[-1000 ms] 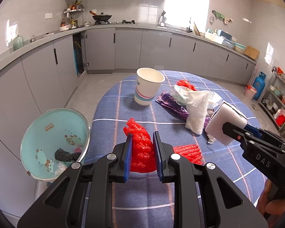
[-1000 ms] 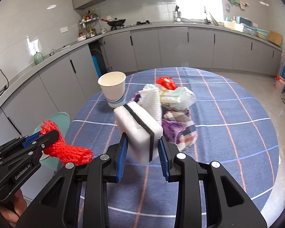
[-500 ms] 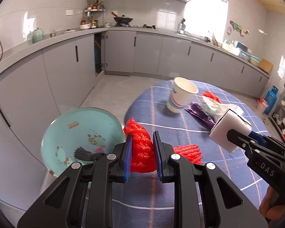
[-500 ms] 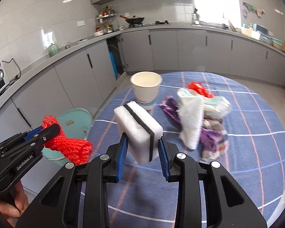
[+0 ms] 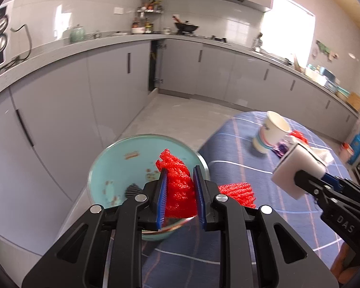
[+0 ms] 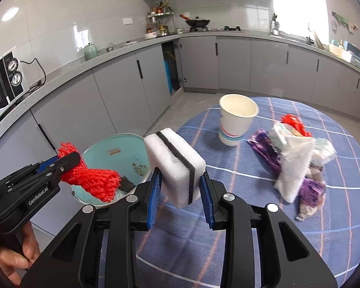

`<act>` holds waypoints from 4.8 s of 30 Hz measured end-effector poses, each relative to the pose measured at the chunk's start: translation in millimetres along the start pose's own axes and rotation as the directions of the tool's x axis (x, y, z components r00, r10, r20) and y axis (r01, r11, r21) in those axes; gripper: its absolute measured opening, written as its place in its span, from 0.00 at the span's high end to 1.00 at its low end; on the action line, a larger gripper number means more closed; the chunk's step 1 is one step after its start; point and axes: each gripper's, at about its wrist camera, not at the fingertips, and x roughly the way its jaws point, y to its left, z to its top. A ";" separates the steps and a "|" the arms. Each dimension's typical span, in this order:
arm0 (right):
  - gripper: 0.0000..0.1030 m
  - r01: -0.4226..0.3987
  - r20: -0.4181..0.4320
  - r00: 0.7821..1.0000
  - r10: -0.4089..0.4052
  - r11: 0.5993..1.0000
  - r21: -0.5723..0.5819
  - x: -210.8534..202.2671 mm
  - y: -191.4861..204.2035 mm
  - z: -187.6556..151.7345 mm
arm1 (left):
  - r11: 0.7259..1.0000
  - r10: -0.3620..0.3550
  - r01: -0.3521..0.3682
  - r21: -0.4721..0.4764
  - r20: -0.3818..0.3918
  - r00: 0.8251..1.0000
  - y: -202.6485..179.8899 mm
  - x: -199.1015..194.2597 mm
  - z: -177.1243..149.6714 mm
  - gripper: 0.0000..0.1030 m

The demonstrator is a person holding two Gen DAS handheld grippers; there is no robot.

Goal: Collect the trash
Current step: 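Carry both held items over the teal bin and open both tools to drop them, then move both open tools back toward the trash pile on the table, then grasp the white towel with the left tool while the right tool grasps the plaid cloth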

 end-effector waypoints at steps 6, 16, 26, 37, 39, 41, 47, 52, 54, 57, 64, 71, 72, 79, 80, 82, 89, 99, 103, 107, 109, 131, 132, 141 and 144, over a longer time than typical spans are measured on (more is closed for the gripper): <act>0.69 -0.028 -0.021 0.999 0.027 0.999 -0.031 18.9 19.6 5.1 | 0.998 0.052 -0.052 -0.043 0.001 0.999 29.6 7.0 2.6 0.79; 0.69 -0.066 -0.064 0.996 0.061 0.995 -0.076 59.2 56.5 13.0 | 0.990 0.117 -0.119 -0.078 -0.028 0.993 62.1 31.6 3.3 0.79; 0.68 -0.094 -0.154 0.985 0.079 0.991 -0.091 114.0 80.0 16.5 | 0.982 0.155 -0.164 -0.095 -0.091 0.984 86.1 64.6 -3.8 0.79; 0.67 -0.124 -0.232 0.968 0.098 0.988 -0.097 156.8 92.3 14.9 | 0.976 0.176 -0.193 -0.103 -0.150 0.973 100.7 91.8 -13.9 0.79; 0.66 -0.124 -0.238 0.966 0.099 0.988 -0.089 163.0 91.0 15.3 | 0.976 0.177 -0.193 -0.098 -0.156 0.972 100.6 94.4 -14.6 0.79; 0.65 -0.128 -0.243 0.965 0.103 0.988 -0.086 166.5 90.8 15.1 | 0.976 0.176 -0.193 -0.098 -0.160 0.971 101.9 96.4 -14.9 0.79; 0.45 -0.145 -0.231 0.965 0.128 0.988 -0.059 167.7 88.8 19.1 | 0.976 0.178 -0.197 -0.096 -0.173 0.969 104.7 98.4 -14.5 0.74; 0.44 -0.144 -0.196 0.972 0.133 0.988 -0.046 151.9 83.2 25.7 | 0.967 0.218 -0.236 -0.100 -0.159 0.963 103.1 90.7 -12.8 0.45; 0.44 -0.143 -0.182 0.974 0.134 0.989 -0.035 143.6 79.3 27.5 | 0.965 0.229 -0.245 -0.097 -0.148 0.962 100.9 85.5 -11.6 0.40; 0.44 -0.131 -0.154 0.980 0.125 0.991 -0.029 128.6 73.1 30.1 | 0.960 0.246 -0.260 -0.103 -0.130 0.961 97.0 76.7 -9.4 0.27; 0.40 -0.087 -0.084 0.992 0.089 0.996 0.024 85.8 43.0 26.6 | 0.963 0.244 -0.251 -0.093 -0.080 0.966 78.4 52.4 -0.6 0.09; 0.40 -0.023 -0.052 0.998 0.026 0.997 0.074 49.9 4.0 18.0 | 0.975 0.215 -0.217 -0.045 -0.048 0.975 40.4 34.3 4.5 0.05; 0.40 -0.012 -0.048 0.999 0.016 0.997 0.079 44.9 -1.4 15.8 | 0.977 0.208 -0.210 -0.036 -0.045 0.977 33.8 32.5 4.1 0.05; 0.40 0.059 -0.038 0.998 -0.054 0.989 0.137 16.3 -44.3 -0.2 | 0.985 0.168 -0.167 0.038 -0.026 0.985 -8.8 21.8 -0.8 0.05; 0.40 0.067 -0.038 0.997 -0.062 0.987 0.144 13.4 -49.3 -2.2 | 0.986 0.163 -0.162 0.049 -0.022 0.986 -14.9 20.1 -1.1 0.05; 0.40 0.081 -0.035 0.996 -0.076 0.984 0.159 6.3 -60.8 -7.7 | 0.986 0.151 -0.150 0.072 -0.017 0.988 -25.9 16.8 -2.7 0.05; 0.40 0.155 -0.054 0.988 -0.147 0.964 0.215 -11.7 -102.2 -32.2 | 0.988 0.097 -0.092 0.126 -0.033 0.995 -60.5 15.1 -8.5 0.05; 0.41 0.223 -0.070 0.975 -0.211 0.932 0.285 -31.1 -152.8 -53.3 | 0.975 0.018 0.000 0.220 -0.079 0.997 -116.1 23.1 -28.8 0.06; 0.48 0.253 -0.078 0.967 -0.241 0.915 0.313 -35.9 -175.4 -58.2 | 0.971 -0.012 0.034 0.238 -0.095 0.995 -130.7 27.6 -34.7 0.06; 0.50 0.271 -0.091 0.963 -0.255 0.900 0.342 -36.7 -196.4 -60.5 | 0.969 -0.033 0.060 0.240 -0.113 0.993 -144.6 35.8 -35.5 0.06; 0.50 0.277 -0.096 0.961 -0.260 0.896 0.347 -36.2 -202.2 -60.8 | 0.966 -0.038 0.067 0.250 -0.119 0.992 -154.3 40.4 -36.2 0.06; 0.67 0.263 -0.122 0.964 -0.235 0.899 0.350 -22.7 -255.5 -47.2 | 0.916 -0.190 0.236 0.325 -0.168 0.967 -258.1 90.2 -28.8 0.19; 0.67 0.271 -0.127 0.962 -0.241 0.897 0.349 -22.3 -259.7 -48.3 | 0.914 -0.192 0.238 0.329 -0.168 0.967 -262.1 92.4 -28.3 0.19; 0.67 0.271 -0.142 0.962 -0.233 0.876 0.399 -25.6 -286.2 -61.5 | 0.911 -0.216 0.269 0.312 -0.196 0.957 -295.2 124.2 -25.2 0.20; 0.67 0.255 -0.140 0.966 -0.217 0.886 0.387 -23.4 -283.9 -59.1 | 0.906 -0.222 0.282 0.315 -0.212 0.952 -296.9 134.3 -26.1 0.40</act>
